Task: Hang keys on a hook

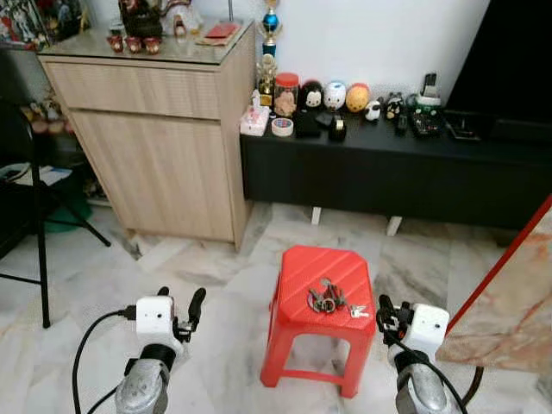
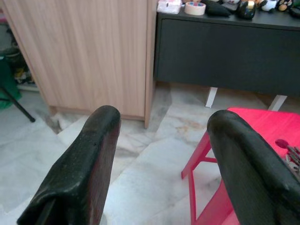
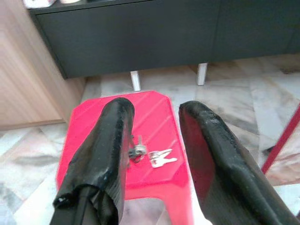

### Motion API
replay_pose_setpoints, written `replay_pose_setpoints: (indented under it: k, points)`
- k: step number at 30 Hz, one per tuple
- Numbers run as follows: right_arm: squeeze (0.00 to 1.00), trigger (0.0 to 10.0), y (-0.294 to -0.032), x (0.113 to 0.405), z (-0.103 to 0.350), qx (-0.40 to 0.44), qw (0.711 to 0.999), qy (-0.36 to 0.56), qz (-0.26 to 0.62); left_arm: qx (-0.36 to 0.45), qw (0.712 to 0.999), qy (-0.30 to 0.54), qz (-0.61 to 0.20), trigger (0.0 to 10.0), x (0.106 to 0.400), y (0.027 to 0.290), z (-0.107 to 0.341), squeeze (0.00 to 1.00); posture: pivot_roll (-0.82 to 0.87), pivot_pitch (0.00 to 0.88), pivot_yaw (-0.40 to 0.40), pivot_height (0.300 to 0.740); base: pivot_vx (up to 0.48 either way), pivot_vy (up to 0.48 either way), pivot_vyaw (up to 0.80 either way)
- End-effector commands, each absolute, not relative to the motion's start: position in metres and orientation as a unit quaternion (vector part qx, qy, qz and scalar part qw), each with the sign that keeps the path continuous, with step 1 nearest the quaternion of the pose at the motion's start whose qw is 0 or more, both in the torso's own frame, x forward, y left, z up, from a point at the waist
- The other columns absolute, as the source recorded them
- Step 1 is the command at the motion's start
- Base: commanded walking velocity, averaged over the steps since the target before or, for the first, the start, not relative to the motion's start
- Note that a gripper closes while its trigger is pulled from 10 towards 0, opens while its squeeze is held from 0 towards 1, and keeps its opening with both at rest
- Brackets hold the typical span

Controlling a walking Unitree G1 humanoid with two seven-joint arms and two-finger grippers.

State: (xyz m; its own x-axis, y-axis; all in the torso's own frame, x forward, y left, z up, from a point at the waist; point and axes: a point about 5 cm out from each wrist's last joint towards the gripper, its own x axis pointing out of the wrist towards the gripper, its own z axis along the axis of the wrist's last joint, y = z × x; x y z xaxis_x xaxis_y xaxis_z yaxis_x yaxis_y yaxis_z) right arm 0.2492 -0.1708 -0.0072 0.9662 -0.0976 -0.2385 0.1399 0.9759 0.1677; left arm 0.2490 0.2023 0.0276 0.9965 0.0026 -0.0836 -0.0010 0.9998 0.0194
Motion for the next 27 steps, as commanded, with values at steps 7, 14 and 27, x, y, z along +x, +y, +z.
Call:
replay_pose_setpoints:
  k: [7,14,27]
  points:
    - [0.00,10.0,-0.166,0.255,-0.005,0.097,0.987,0.119,-0.050,0.002,0.999,0.051,0.011,10.0,0.251,0.207,0.028,0.00,0.02,0.000,-0.086,0.740,0.000,0.185,0.00]
    - [0.00,10.0,-0.164,0.257,-0.003,0.099,0.987,0.117,-0.050,0.010,0.999,0.048,0.001,10.0,0.251,0.203,0.030,0.00,0.02,0.000,-0.083,0.740,0.000,0.221,0.00]
    - [0.00,10.0,-0.161,0.259,-0.001,0.103,0.987,0.116,-0.048,0.020,0.999,0.040,-0.021,10.0,0.253,0.195,0.034,0.00,0.02,0.000,-0.077,0.740,0.000,0.000,0.00]
